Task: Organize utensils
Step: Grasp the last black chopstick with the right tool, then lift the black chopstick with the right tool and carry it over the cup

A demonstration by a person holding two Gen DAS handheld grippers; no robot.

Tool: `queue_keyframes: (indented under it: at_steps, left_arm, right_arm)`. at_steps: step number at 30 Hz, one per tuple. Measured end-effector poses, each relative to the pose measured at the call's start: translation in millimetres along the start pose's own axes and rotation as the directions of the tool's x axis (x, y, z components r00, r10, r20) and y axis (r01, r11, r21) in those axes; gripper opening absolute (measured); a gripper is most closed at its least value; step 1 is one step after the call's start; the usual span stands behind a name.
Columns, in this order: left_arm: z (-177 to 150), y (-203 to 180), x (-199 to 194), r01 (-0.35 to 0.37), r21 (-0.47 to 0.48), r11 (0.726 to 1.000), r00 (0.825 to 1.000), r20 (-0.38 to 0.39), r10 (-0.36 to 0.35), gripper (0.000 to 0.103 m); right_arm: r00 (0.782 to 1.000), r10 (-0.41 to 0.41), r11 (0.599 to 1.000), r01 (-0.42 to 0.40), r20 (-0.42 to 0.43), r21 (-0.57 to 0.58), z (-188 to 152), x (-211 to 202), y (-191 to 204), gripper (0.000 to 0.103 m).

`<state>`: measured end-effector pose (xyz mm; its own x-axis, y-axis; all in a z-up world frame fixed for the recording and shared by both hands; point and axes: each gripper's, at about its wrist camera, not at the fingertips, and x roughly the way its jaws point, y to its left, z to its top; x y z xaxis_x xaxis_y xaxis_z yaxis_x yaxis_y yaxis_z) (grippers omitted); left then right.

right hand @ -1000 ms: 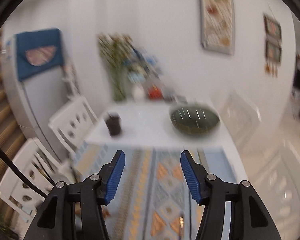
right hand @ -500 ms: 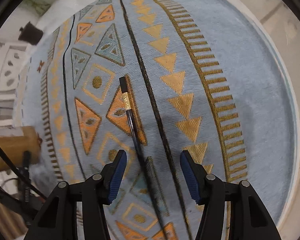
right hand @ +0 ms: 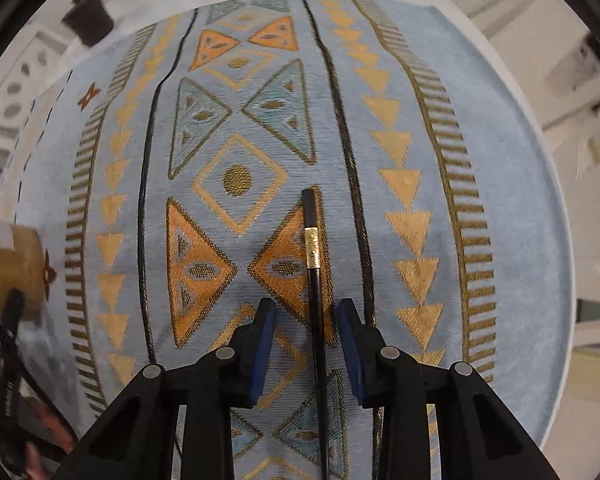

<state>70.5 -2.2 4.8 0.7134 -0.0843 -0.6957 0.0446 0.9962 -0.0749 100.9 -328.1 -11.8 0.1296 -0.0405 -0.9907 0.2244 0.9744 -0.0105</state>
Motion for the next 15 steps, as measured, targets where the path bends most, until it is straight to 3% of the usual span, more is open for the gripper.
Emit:
queue_keyframes:
  at_steps: [8, 10, 11, 15]
  left_arm:
    - [-0.3, 0.0, 1.2, 0.001, 0.000, 1.000, 1.000, -0.001, -0.001, 0.101]
    - [-0.3, 0.0, 1.1, 0.000, 0.000, 1.000, 1.000, -0.001, 0.000, 0.101]
    - [-0.2, 0.0, 1.0, 0.000, 0.000, 1.000, 1.000, -0.001, 0.000, 0.101]
    - [-0.2, 0.0, 1.1, 0.001, 0.000, 1.000, 1.000, -0.001, -0.001, 0.101]
  right_arm:
    - [1.000, 0.021, 1.000, -0.021, 0.009, 0.010, 1.2, 0.7, -1.4, 0.030]
    - [1.000, 0.018, 1.000, -0.018, 0.020, 0.000, -1.6, -2.1, -2.0, 0.011]
    - [1.000, 0.014, 1.000, -0.014, 0.023, -0.008, -2.0, -3.8, -1.9, 0.007]
    - [1.000, 0.000, 1.000, 0.001, 0.024, -0.019, -2.8, -3.8, 5.0, 0.006]
